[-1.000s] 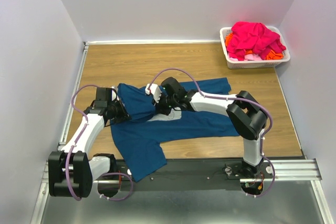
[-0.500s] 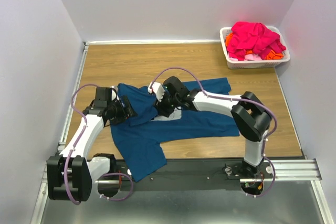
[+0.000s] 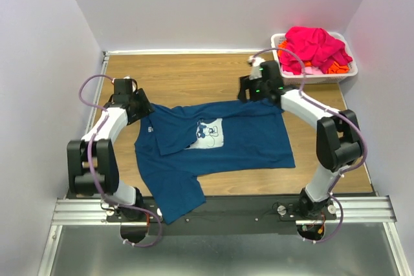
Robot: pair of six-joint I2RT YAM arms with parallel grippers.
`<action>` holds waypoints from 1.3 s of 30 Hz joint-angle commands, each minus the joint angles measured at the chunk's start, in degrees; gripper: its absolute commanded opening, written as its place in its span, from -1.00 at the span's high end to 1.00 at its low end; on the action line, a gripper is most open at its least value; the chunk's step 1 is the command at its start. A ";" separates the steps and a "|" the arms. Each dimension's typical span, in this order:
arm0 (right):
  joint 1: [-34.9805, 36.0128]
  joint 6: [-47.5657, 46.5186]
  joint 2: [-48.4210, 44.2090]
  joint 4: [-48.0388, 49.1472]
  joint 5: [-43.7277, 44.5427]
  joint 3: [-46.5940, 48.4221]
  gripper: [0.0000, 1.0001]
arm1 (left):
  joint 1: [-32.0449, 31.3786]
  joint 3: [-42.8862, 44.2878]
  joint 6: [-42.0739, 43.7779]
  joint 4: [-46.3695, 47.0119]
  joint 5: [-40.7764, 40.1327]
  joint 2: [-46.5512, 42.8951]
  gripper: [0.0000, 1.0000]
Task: Fold and stack the t-shirts
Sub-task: Fold the tshirt
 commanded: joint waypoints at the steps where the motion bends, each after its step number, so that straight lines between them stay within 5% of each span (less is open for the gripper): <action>1: -7.25 11.30 -2.22 -1.46 0.80 -2.11 -0.49 | 0.57 5.28 2.65 6.14 -3.82 6.59 -0.25; 9: -15.61 15.88 -0.11 -0.76 -0.78 -2.82 -0.47 | 1.19 13.03 3.71 7.38 -4.08 19.07 -0.02; 20: -16.41 18.52 2.61 0.56 -3.77 -3.78 -0.42 | 1.36 16.20 3.71 8.34 -3.48 26.02 0.23; 25: -16.41 19.32 3.23 1.96 -2.90 -5.28 -0.41 | 1.71 16.20 4.50 8.00 -4.35 25.94 1.00; 39: -22.03 21.25 5.42 3.98 -2.19 -6.16 -0.37 | 4.18 13.65 7.14 8.26 -9.01 22.16 1.00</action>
